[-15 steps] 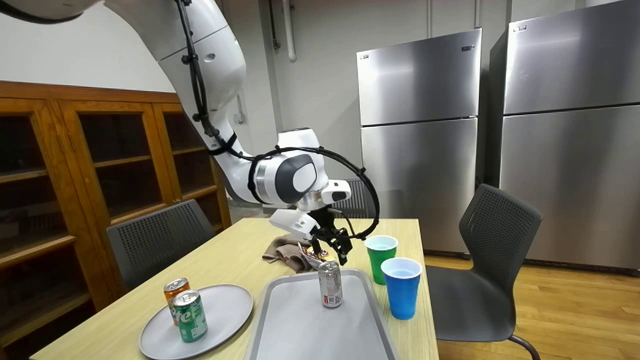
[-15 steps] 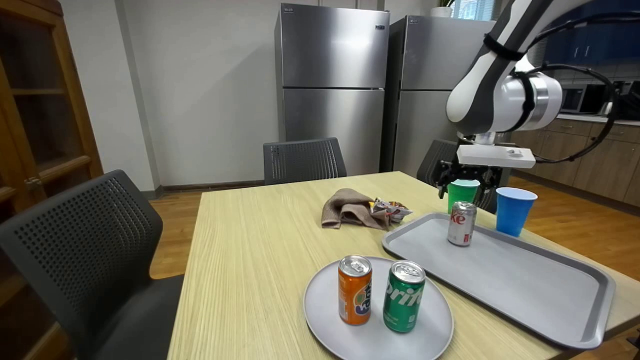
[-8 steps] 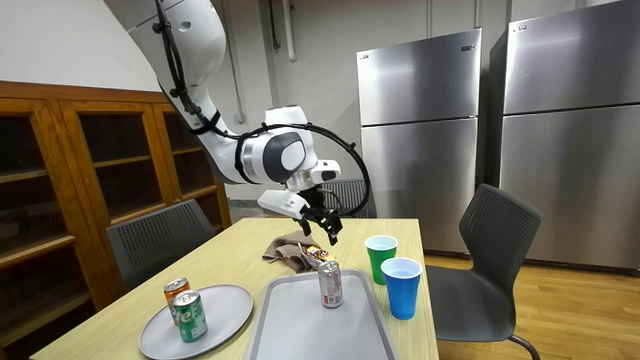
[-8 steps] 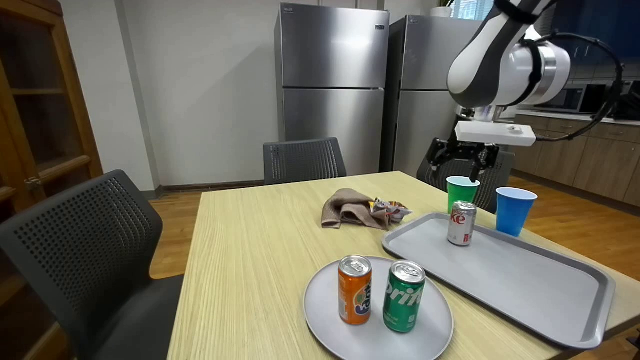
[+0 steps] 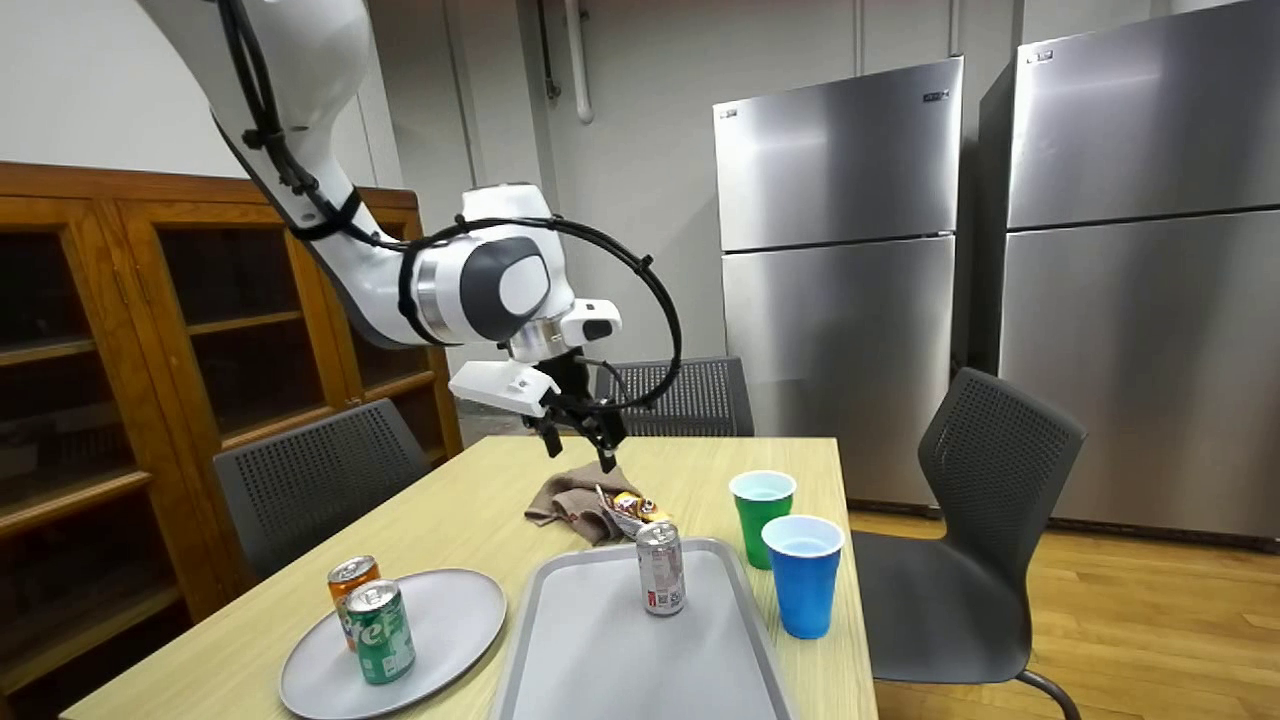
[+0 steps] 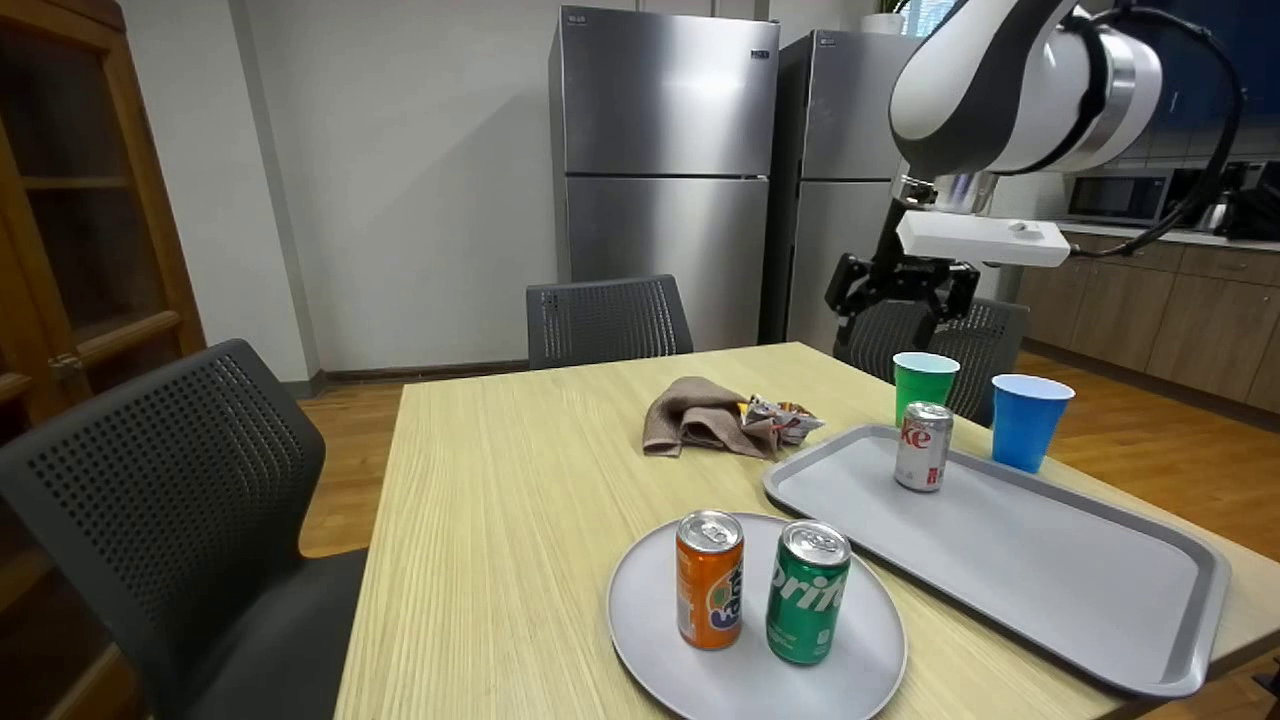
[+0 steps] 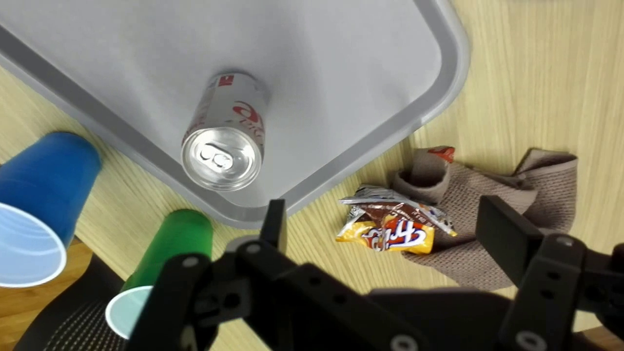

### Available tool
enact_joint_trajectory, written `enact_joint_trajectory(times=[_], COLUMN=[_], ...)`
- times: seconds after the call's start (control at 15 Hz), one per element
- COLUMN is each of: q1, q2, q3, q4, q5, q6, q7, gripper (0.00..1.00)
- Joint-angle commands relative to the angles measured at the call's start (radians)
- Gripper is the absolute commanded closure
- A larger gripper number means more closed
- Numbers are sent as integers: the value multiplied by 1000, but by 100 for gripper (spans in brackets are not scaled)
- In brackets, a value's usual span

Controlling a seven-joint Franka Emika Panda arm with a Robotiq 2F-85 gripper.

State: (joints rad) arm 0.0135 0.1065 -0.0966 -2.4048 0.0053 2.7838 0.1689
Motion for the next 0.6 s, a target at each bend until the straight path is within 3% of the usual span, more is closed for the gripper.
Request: enact_joint_trajectory(times=[0.0, 0.53], q1=[14, 78], q2=[-94, -164], q3=[46, 156], q4=[-69, -130], q5=[-23, -14], q6=[-35, -49], q7=[-10, -14], gripper=[0, 0])
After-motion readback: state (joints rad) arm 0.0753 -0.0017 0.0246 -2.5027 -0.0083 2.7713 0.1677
